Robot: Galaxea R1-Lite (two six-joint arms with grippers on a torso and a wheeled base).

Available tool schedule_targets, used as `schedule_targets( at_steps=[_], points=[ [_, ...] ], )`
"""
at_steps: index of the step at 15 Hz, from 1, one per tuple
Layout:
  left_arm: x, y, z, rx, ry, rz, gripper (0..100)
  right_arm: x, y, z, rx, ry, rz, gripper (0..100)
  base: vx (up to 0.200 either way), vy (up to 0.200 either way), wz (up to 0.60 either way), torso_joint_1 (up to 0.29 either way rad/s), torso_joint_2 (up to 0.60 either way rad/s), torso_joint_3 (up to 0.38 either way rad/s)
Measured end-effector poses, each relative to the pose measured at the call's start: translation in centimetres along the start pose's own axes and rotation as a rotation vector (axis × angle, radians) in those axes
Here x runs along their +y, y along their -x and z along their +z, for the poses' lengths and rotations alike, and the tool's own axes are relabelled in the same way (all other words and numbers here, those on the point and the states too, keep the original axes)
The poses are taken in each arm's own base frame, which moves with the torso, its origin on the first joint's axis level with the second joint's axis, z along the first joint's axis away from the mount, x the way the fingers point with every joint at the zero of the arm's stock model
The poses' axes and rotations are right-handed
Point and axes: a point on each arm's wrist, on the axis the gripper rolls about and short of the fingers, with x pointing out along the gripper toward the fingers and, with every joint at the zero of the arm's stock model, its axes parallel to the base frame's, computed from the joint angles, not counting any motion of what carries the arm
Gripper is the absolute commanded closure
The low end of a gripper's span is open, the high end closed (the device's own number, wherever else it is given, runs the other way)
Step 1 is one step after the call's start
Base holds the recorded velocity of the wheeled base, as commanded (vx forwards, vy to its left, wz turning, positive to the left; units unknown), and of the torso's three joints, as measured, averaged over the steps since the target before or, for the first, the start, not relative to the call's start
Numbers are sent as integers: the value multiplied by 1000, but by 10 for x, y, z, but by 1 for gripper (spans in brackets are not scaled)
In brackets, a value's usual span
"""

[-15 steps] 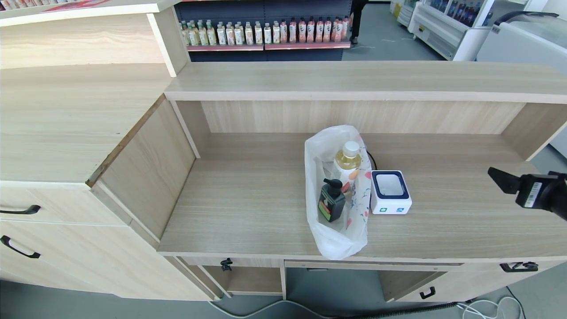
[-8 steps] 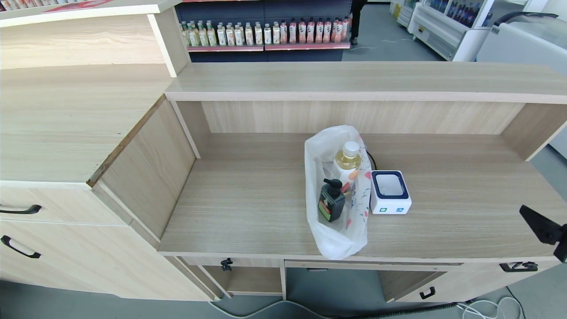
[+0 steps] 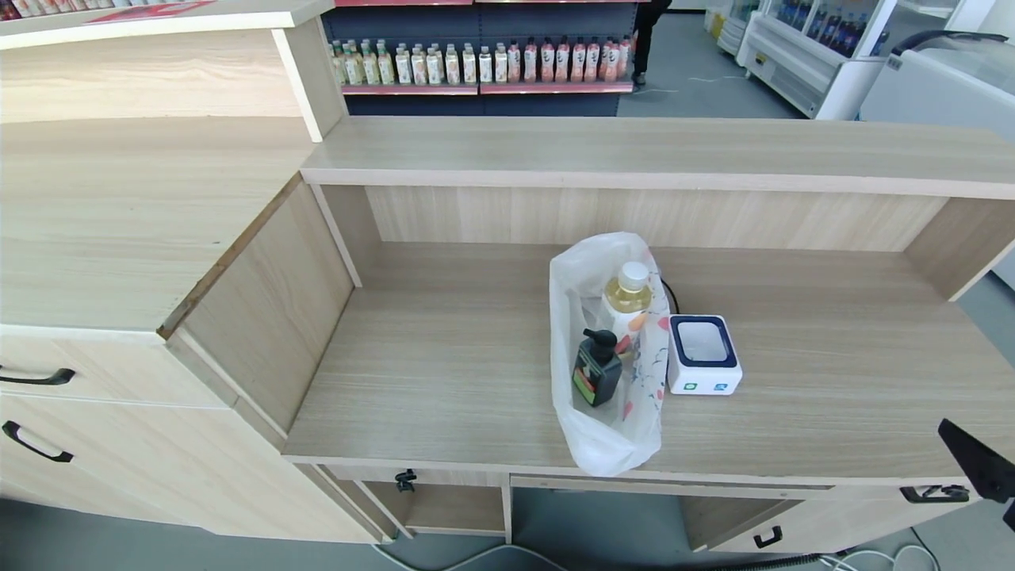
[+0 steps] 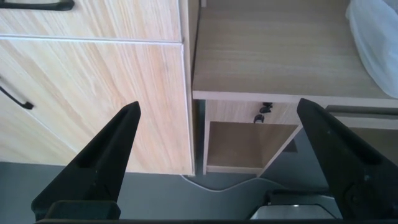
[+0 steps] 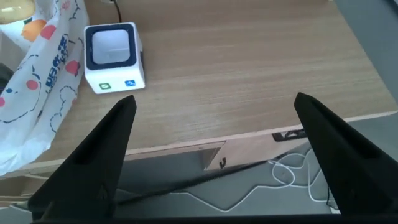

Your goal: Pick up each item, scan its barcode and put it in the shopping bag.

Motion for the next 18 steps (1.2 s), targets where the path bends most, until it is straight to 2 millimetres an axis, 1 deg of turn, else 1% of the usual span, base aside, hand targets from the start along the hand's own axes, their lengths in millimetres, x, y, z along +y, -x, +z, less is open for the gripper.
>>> schedule_targets(
  at_steps=[3, 7, 14, 18],
  points=[
    [0, 0, 0, 1, -1, -1, 0, -1, 10, -7, -7, 5, -4, 0, 0, -200, 0, 6, 4, -1],
    [0, 0, 0, 0, 1, 0, 0, -2, 15, -8, -26, 4, -8, 0, 0, -200, 0, 1, 2, 2],
    [0, 0, 0, 0, 2, 0, 0, -2, 20, -11, -14, 5, -9, 0, 0, 0, 0, 0, 0, 0],
    [0, 0, 0, -1, -1, 0, 0, -3, 29, -16, 9, 8, -9, 0, 200, 0, 0, 6, 4, 5]
  ],
)
